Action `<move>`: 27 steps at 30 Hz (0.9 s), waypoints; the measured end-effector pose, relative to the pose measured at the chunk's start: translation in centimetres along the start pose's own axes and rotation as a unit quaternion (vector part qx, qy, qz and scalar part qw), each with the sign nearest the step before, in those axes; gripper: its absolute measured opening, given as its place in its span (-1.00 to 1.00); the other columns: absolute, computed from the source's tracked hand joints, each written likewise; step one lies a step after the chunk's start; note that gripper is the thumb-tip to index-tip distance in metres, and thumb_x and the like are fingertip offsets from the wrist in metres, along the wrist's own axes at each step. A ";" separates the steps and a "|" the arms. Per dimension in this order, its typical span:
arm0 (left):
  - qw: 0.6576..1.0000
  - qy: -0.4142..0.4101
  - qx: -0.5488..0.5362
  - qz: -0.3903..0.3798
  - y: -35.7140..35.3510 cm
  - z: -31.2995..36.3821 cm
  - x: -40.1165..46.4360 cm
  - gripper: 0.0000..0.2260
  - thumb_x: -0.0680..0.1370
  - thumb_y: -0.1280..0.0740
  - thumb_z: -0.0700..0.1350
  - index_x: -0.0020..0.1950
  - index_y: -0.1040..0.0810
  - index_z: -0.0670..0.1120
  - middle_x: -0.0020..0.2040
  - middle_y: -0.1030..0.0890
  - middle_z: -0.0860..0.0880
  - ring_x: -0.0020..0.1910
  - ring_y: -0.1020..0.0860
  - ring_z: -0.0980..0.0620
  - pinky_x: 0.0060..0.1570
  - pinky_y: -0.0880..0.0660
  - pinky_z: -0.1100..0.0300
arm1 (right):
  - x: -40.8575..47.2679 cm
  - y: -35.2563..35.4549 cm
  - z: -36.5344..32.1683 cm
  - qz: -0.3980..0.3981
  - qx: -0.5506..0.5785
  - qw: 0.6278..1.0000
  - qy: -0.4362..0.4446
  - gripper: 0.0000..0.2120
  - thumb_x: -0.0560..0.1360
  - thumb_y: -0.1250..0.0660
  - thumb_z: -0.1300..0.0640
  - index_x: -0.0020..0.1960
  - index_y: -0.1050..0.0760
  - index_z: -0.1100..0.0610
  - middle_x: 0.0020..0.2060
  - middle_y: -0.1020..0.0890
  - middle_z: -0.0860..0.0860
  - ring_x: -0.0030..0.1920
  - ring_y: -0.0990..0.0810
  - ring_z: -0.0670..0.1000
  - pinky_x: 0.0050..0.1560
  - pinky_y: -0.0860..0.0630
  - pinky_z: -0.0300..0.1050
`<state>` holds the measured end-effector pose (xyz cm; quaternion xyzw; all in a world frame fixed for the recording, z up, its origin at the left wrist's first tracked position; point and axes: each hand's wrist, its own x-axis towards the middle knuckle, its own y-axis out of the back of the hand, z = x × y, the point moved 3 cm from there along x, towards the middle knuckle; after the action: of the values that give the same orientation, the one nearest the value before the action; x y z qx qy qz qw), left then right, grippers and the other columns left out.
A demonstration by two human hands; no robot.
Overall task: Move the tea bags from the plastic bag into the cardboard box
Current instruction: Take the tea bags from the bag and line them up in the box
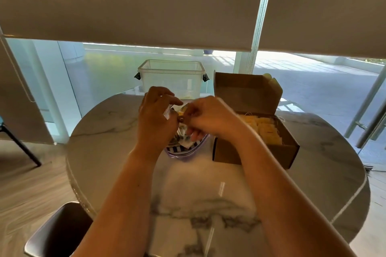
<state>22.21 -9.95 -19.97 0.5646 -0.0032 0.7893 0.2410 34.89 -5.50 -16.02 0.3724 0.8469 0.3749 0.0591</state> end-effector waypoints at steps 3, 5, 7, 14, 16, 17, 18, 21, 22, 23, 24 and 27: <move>0.999 0.026 -0.023 0.001 0.2 -0.1 0.0 -0.72 0.31 -0.25 -0.48 -0.18 -0.63 -0.17 -0.12 -0.55 -0.09 -0.12 -0.53 0.04 -0.17 -0.49 0.22 | 1.6 -3.2 1.0 -0.089 -0.307 0.947 -0.032 -0.67 0.53 -0.28 0.23 0.28 -0.43 0.21 0.17 -0.54 0.11 0.13 -0.55 0.06 0.18 -0.49 -0.09; 0.999 0.036 -0.019 0.004 0.3 -0.1 0.0 -0.70 0.34 -0.26 -0.50 -0.18 -0.65 -0.16 -0.13 -0.57 -0.08 -0.14 -0.54 0.06 -0.20 -0.49 0.27 | 2.3 -4.7 2.5 -0.114 -0.360 0.924 -0.062 -0.56 0.49 -0.32 0.27 0.35 -0.35 0.23 0.22 -0.47 0.17 0.18 -0.48 0.11 0.23 -0.45 -0.06; 0.999 0.040 -0.022 0.004 0.3 -0.1 0.0 -0.70 0.35 -0.27 -0.49 -0.17 -0.66 -0.16 -0.13 -0.58 -0.08 -0.14 -0.55 0.05 -0.22 -0.50 0.27 | 2.9 -6.0 3.8 -0.116 -0.401 0.907 -0.056 -0.53 0.46 -0.38 0.25 0.34 -0.36 0.24 0.19 -0.46 0.21 0.09 -0.46 0.11 0.11 -0.46 -0.07; 0.999 0.044 -0.030 -0.005 0.1 -0.2 -0.1 -0.69 0.32 -0.25 -0.47 -0.17 -0.66 -0.15 -0.13 -0.58 -0.06 -0.14 -0.53 0.14 -0.22 -0.42 0.41 | 3.3 -4.3 2.4 -0.091 -0.312 0.944 -0.048 -0.66 0.53 -0.24 0.23 0.30 -0.42 0.22 0.19 -0.47 0.16 0.22 -0.45 0.14 0.16 -0.41 -0.09; 0.998 0.047 -0.035 -0.008 0.1 -0.2 0.0 -0.70 0.32 -0.25 -0.47 -0.17 -0.66 -0.16 -0.13 -0.58 -0.07 -0.13 -0.53 0.13 -0.21 -0.42 0.41 | 1.9 -2.5 1.6 -0.034 -0.219 0.975 0.004 -0.80 0.52 -0.26 0.26 0.11 -0.56 0.22 0.00 -0.58 0.13 -0.01 -0.54 0.06 -0.06 -0.42 -0.18; 0.998 0.045 -0.037 -0.012 0.1 -0.1 0.0 -0.71 0.32 -0.24 -0.46 -0.17 -0.66 -0.17 -0.13 -0.58 -0.07 -0.13 -0.54 0.11 -0.21 -0.42 0.42 | 1.0 -1.4 1.2 -0.016 -0.177 0.984 0.024 -0.85 0.51 -0.31 0.24 0.05 -0.59 0.22 -0.08 -0.61 0.10 -0.12 -0.55 -0.01 -0.15 -0.44 -0.24; 0.998 0.041 -0.040 -0.013 0.1 0.0 0.0 -0.72 0.32 -0.24 -0.46 -0.17 -0.66 -0.17 -0.13 -0.58 -0.08 -0.14 -0.54 0.09 -0.21 -0.42 0.43 | 0.2 -0.3 0.9 -0.011 -0.123 0.992 0.034 -0.88 0.49 -0.36 0.21 0.00 -0.60 0.21 -0.17 -0.63 0.05 -0.23 -0.55 -0.08 -0.24 -0.47 -0.32; 0.998 0.038 -0.052 -0.013 0.0 0.1 -0.1 -0.72 0.32 -0.23 -0.44 -0.18 -0.66 -0.17 -0.14 -0.58 -0.08 -0.15 -0.56 0.05 -0.22 -0.47 0.34 | -1.2 3.2 1.2 0.025 0.078 0.997 0.012 -0.95 0.42 -0.41 0.18 -0.13 -0.58 0.13 -0.45 -0.61 -0.06 -0.50 -0.53 -0.18 -0.46 -0.47 -0.38; 0.998 0.039 -0.052 -0.013 0.0 0.0 -0.1 -0.72 0.33 -0.23 -0.45 -0.18 -0.66 -0.17 -0.14 -0.58 -0.08 -0.16 -0.56 0.05 -0.23 -0.48 0.32 | -1.3 4.5 1.7 0.052 0.136 0.989 0.001 -0.97 0.42 -0.40 0.20 -0.14 -0.56 0.13 -0.45 -0.61 -0.04 -0.51 -0.55 -0.16 -0.45 -0.51 -0.35; 0.998 0.042 -0.052 -0.013 0.0 0.0 -0.1 -0.71 0.33 -0.24 -0.46 -0.18 -0.66 -0.17 -0.13 -0.58 -0.07 -0.16 -0.56 0.05 -0.23 -0.48 0.31 | -1.2 5.5 2.5 0.084 0.185 0.979 -0.011 -0.97 0.43 -0.38 0.24 -0.13 -0.55 0.15 -0.40 -0.62 0.00 -0.48 -0.59 -0.13 -0.41 -0.56 -0.31; 0.997 0.046 -0.053 -0.013 0.0 -0.1 -0.1 -0.71 0.34 -0.24 -0.47 -0.17 -0.66 -0.16 -0.13 -0.58 -0.07 -0.16 -0.56 0.06 -0.22 -0.48 0.31 | -1.1 6.3 3.5 0.118 0.217 0.969 -0.023 -0.95 0.45 -0.36 0.28 -0.12 -0.55 0.16 -0.33 -0.63 0.06 -0.44 -0.62 -0.10 -0.37 -0.58 -0.29; 0.997 0.060 -0.050 -0.014 0.0 -0.1 -0.1 -0.70 0.35 -0.25 -0.47 -0.17 -0.67 -0.14 -0.12 -0.59 -0.05 -0.16 -0.56 0.09 -0.21 -0.45 0.38 | -0.2 7.8 6.7 0.203 0.141 0.966 -0.077 -0.94 0.47 -0.35 0.27 -0.13 -0.51 0.13 -0.21 -0.62 0.09 -0.34 -0.64 -0.05 -0.34 -0.59 -0.30</move>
<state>22.14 -9.94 -20.13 0.5037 -0.0201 0.8172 0.2795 42.15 1.75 -15.53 0.5690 0.7907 0.2258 -0.0063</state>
